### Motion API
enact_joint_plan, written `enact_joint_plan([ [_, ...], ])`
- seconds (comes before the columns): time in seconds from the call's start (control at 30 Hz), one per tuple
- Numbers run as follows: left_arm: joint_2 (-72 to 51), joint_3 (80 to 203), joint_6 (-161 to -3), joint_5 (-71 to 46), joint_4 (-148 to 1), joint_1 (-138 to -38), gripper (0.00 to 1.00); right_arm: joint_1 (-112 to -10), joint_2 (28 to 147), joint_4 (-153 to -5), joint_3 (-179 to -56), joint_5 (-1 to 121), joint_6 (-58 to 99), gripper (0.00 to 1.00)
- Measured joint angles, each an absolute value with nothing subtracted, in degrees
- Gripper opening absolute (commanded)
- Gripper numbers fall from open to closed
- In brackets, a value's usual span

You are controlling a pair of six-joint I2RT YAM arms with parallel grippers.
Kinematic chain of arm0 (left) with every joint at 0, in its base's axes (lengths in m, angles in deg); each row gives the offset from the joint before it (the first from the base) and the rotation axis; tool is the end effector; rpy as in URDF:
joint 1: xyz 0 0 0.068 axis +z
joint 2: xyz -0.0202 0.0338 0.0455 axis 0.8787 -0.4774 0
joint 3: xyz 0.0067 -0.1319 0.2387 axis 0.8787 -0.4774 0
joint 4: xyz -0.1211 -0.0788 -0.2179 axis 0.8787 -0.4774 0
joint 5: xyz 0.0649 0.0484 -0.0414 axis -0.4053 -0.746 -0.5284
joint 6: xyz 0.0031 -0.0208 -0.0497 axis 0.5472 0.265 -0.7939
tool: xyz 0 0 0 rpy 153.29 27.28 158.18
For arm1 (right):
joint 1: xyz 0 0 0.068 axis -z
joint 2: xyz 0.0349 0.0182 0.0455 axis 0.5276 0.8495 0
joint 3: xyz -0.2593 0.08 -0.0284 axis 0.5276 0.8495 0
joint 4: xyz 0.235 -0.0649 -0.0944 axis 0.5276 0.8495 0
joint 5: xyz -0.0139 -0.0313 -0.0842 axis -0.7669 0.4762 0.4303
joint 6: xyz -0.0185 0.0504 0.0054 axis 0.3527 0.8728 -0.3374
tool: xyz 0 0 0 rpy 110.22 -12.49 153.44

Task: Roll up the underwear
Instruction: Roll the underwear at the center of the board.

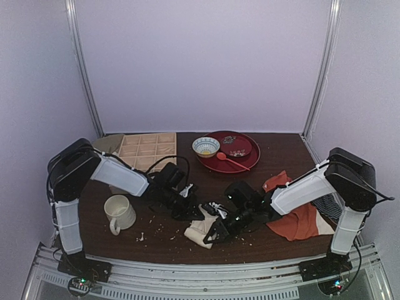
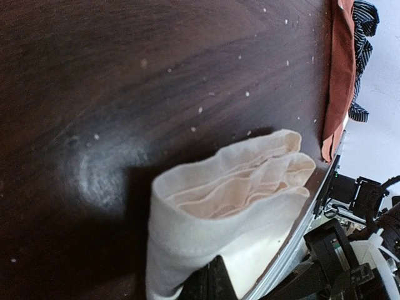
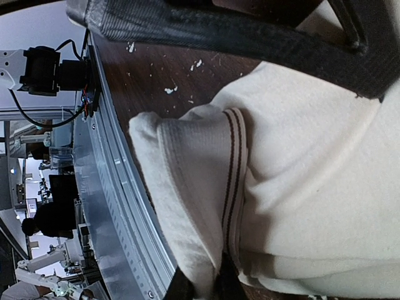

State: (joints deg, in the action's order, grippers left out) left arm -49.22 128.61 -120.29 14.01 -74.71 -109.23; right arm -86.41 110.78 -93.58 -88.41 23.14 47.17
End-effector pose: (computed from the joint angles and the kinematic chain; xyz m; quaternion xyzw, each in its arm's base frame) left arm 0.2401 -0.2947 0.1068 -0.0793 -0.9075 0.4122 0.0152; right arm 0.1755 0.2899 0.1234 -0.3033 0.8095 0.5026 0.0146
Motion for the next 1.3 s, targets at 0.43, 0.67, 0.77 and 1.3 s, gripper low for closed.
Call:
enact_joint_plan([
  [0.43, -46.5, 126.6, -121.0, 10.7, -76.4, -109.2, 0.00, -85.7, 110.8, -94.3, -87.1, 22.2, 49.7, 0.00],
  [0.67, -43.6, 124.7, -121.0, 7.1, -77.8, -109.2, 0.03, -85.3, 113.1, -89.2, -91.5, 20.5, 48.3, 0.00],
  [0.77, -41.9, 123.8, -120.8, 5.0, -79.1, -109.1, 0.08, -85.1, 114.3, -86.1, -93.5, 19.3, 46.9, 0.00],
  [1.3, -26.0, 118.0, -115.3, 2.9, -83.1, -108.8, 0.11, -84.6, 118.2, -68.1, -104.4, 17.9, 36.8, 0.00],
])
